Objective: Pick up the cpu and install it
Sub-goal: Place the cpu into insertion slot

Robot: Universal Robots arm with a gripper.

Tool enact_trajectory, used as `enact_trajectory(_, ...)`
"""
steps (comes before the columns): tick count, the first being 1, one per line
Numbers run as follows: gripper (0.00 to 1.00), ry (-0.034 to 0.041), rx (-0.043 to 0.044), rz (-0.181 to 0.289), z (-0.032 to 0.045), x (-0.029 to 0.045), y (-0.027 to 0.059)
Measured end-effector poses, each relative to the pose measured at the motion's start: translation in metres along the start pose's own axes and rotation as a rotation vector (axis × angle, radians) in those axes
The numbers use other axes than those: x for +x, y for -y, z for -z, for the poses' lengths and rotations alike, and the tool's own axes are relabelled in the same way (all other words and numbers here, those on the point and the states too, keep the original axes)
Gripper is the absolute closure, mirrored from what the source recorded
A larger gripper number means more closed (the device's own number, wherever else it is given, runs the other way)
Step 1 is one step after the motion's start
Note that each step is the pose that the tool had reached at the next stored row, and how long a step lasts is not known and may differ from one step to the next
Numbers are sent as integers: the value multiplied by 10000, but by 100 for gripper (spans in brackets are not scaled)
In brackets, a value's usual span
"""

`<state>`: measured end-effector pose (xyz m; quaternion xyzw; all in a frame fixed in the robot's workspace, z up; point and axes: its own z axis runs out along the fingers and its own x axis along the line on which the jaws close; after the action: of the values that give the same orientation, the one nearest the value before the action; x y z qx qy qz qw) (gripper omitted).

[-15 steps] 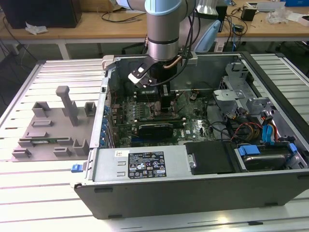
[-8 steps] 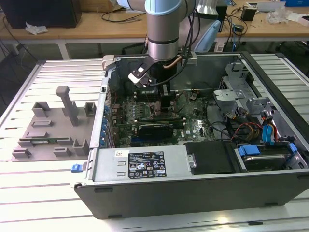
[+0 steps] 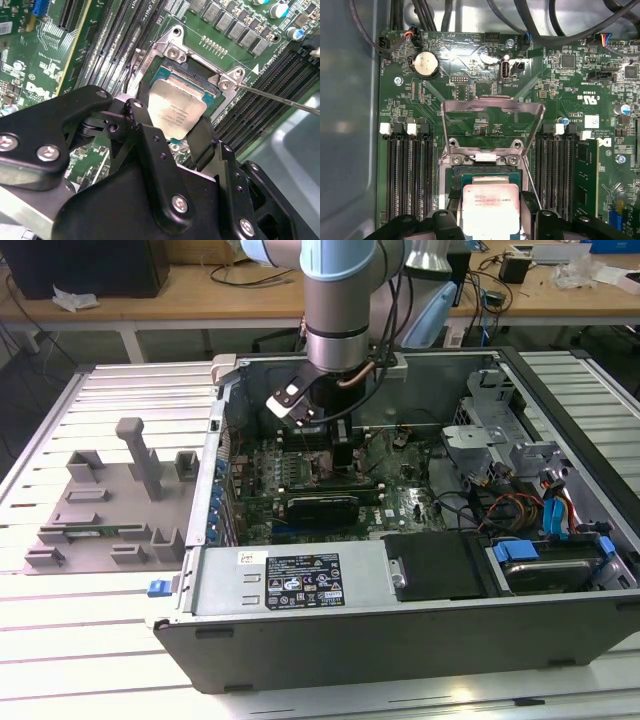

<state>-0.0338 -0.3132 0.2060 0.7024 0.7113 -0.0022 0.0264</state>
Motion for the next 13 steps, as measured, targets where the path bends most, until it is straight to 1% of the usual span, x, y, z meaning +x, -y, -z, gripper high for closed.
enact_trajectory(2, 45, 0, 0, -19, -34, 17, 1)
enact_trajectory(6, 45, 1, 1, -27, -73, 37, 2)
enact_trajectory(13, 45, 5, 4, -45, -94, 41, 3)
